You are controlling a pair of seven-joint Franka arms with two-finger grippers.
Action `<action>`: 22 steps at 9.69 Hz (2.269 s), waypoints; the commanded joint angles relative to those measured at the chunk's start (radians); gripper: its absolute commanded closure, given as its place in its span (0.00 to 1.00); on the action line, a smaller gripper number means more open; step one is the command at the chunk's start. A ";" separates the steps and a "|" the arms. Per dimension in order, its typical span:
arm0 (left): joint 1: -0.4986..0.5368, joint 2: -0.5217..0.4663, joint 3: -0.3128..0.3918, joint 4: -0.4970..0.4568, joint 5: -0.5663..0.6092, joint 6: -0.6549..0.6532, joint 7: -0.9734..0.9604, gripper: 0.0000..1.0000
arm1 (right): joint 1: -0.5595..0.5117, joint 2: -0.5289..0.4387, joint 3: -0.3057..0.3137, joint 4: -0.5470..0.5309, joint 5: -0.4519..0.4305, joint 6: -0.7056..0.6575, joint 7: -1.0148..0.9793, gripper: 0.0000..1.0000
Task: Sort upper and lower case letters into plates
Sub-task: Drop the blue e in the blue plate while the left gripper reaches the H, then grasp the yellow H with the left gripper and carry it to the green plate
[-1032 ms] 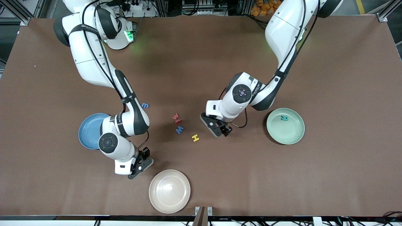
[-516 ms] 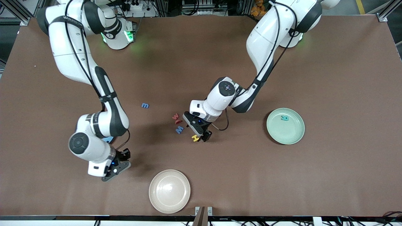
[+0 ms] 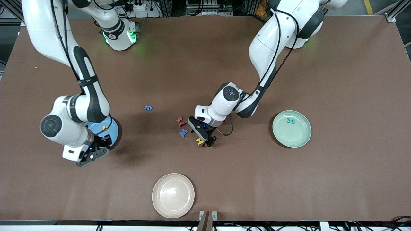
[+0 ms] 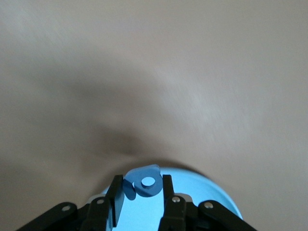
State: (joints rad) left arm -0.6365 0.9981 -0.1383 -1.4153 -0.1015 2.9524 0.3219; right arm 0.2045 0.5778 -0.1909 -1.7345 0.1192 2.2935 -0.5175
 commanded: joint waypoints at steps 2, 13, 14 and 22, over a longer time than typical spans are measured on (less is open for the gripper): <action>0.007 0.025 0.003 0.016 -0.001 -0.001 0.019 0.00 | -0.011 -0.064 -0.053 -0.071 0.010 -0.103 -0.001 0.52; 0.021 0.051 -0.006 0.047 -0.009 -0.001 0.000 0.36 | 0.136 -0.052 -0.042 -0.080 0.020 -0.091 0.068 0.00; 0.015 0.053 -0.006 0.052 -0.009 -0.001 -0.001 0.45 | 0.144 -0.047 -0.042 -0.080 0.020 -0.083 0.079 0.00; 0.011 0.056 -0.001 0.045 -0.007 -0.001 -0.037 0.69 | 0.203 -0.036 -0.042 -0.082 0.019 -0.071 0.152 0.00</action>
State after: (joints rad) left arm -0.6106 1.0234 -0.1408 -1.3879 -0.1015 2.9538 0.3071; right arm 0.3860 0.5548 -0.2299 -1.8001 0.1222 2.2210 -0.3653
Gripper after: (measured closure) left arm 0.630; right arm 0.000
